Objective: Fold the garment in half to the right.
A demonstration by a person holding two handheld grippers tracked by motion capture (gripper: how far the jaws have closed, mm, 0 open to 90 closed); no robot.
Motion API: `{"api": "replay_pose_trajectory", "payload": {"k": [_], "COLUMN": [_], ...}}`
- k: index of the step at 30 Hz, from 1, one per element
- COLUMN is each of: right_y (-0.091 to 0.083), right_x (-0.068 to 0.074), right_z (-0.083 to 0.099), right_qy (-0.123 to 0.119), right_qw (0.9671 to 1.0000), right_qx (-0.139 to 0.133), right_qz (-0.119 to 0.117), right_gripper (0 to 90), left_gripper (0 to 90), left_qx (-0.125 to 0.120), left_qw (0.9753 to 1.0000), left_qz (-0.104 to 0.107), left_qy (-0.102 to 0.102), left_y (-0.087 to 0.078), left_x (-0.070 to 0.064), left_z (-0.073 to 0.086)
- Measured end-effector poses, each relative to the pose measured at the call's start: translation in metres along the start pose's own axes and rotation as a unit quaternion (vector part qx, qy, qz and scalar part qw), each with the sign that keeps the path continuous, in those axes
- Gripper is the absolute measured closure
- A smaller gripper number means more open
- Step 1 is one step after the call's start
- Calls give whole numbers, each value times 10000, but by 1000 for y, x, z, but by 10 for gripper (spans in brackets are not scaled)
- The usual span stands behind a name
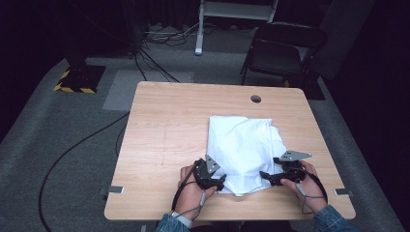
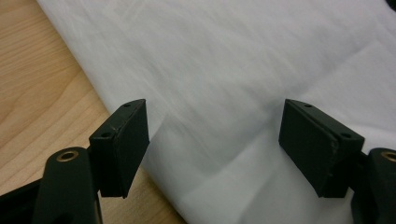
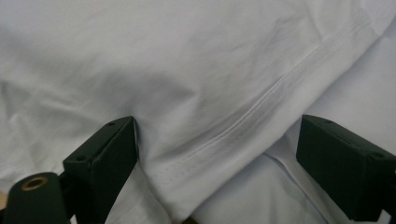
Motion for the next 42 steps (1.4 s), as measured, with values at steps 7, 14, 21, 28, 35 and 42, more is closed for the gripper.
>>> {"api": "replay_pose_trajectory", "payload": {"k": [7,14,21,28,35,42], "right_y": [-30,-60,-82,-94,-105,-117], "right_x": [11,22,27,26,18,8], "right_z": [-16,-34,-39,-36,-28,-17], "right_qy": [-185,-322,-400,-400,-345,-278], "right_qw": [9993,9978,9969,9966,9967,9968], "right_qx": [-305,-571,-669,-711,-728,-729], "right_qz": [-57,-121,-109,-98,18,155], "right_gripper": [124,124,124,124,124,124], "left_gripper": [239,220,208,202,202,202], "left_qx": [-315,-618,-784,-828,-742,-704], "left_qw": [9995,9981,9968,9962,9963,9958], "left_qz": [11,-78,-164,-285,-430,-570], "left_qy": [-24,10,12,2,-71,-150], "left_y": [-27,-62,-87,-99,-105,-114], "left_x": [0,6,16,31,50,65], "left_z": [-15,-29,-30,-18,0,12]}}
Point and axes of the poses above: each handheld gripper's, and its own axes: y roughly forward along the jaws, z roughly out of its underside, x roughly to its left, the point moved 8 cm from there along y, roughly forward along the jaws, and after that the axes turned 9 degrees about -z, right-handed, at the moved point
